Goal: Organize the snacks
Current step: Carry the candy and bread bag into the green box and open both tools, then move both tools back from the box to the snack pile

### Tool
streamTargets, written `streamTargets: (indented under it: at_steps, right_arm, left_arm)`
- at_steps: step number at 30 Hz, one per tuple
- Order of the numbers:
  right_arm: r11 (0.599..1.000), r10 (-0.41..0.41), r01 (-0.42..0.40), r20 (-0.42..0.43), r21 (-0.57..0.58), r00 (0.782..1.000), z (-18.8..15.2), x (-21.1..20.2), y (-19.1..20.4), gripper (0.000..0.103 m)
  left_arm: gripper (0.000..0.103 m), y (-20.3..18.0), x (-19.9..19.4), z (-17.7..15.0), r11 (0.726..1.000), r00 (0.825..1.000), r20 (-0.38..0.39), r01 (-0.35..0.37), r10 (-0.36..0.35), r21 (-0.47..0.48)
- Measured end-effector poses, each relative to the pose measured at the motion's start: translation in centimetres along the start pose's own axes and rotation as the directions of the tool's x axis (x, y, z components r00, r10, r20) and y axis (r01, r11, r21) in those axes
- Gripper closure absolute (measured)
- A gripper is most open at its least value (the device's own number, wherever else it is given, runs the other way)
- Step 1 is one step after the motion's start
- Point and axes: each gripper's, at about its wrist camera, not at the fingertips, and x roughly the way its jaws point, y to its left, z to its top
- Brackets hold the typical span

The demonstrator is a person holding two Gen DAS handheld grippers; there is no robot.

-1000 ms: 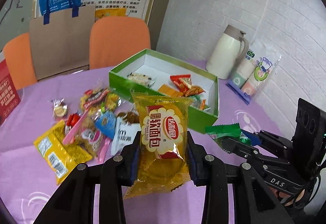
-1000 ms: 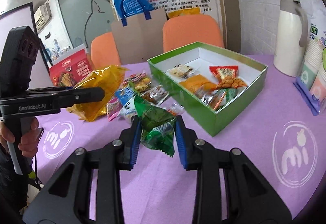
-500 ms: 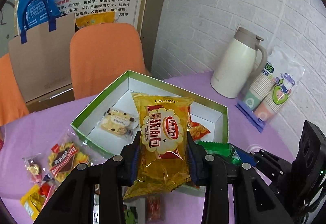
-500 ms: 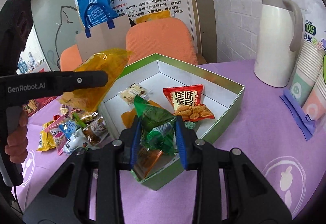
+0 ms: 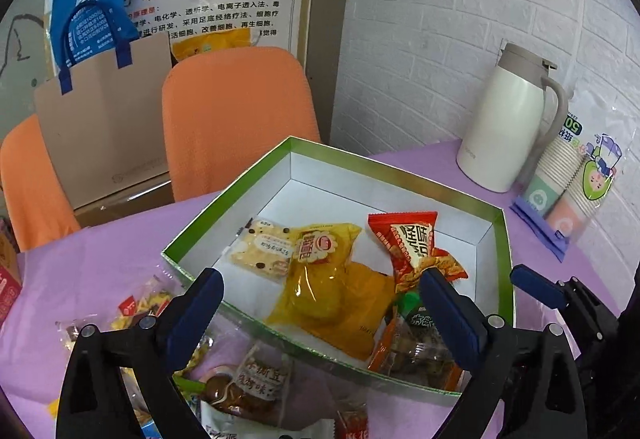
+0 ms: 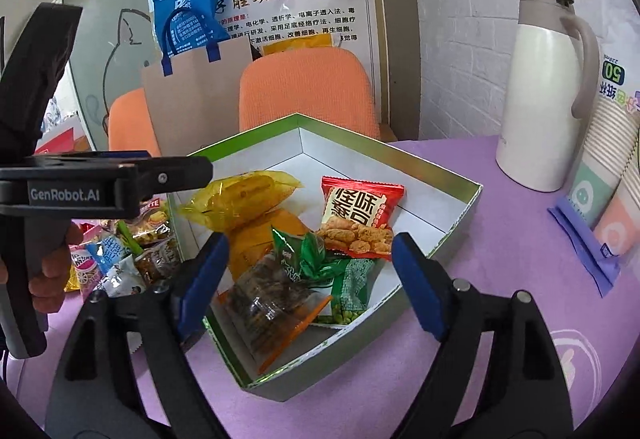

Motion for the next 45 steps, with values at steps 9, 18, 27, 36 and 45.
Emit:
streamTargets:
  at_steps: [9,18,27,36,45]
  right_arm:
    - [0.999,0.034,-0.034,0.035,0.008,0.999,0.8,-3.6,2.0,0.018]
    - [0.996,0.092,-0.092,0.11,-0.011,0.99,1.0,-8.7,5.3,0.015]
    - [0.989,0.147,-0.147,0.02,0.012,0.989,-1.9,-8.5,7.0,0.014]
    - [0.985,0.165,-0.155,-0.171,0.068,0.971,-4.7,-3.5,8.5,0.022]
    - [0.99,0.111,-0.083,-0.261,0.117,0.959,-5.1,1.6,9.7,0.041]
  left_arm:
    - [0.003,1.2,-5.8,-0.7,1.0,0.998,0.062,0.0,0.002,-0.022]
    - [0.003,2.2,-12.7,-3.6,1.0,0.994,0.106,-0.028,0.029,-0.014]
    - [0.003,5.1,-16.4,-10.2,0.995,0.996,0.078,-0.024,0.032,-0.093]
    - [0.003,7.1,-16.8,-16.7,0.993,0.996,0.026,-0.08,0.083,-0.089]
    - [0.003,9.2,-17.3,-17.8,0.991,0.998,0.033,-0.052,0.057,-0.125]
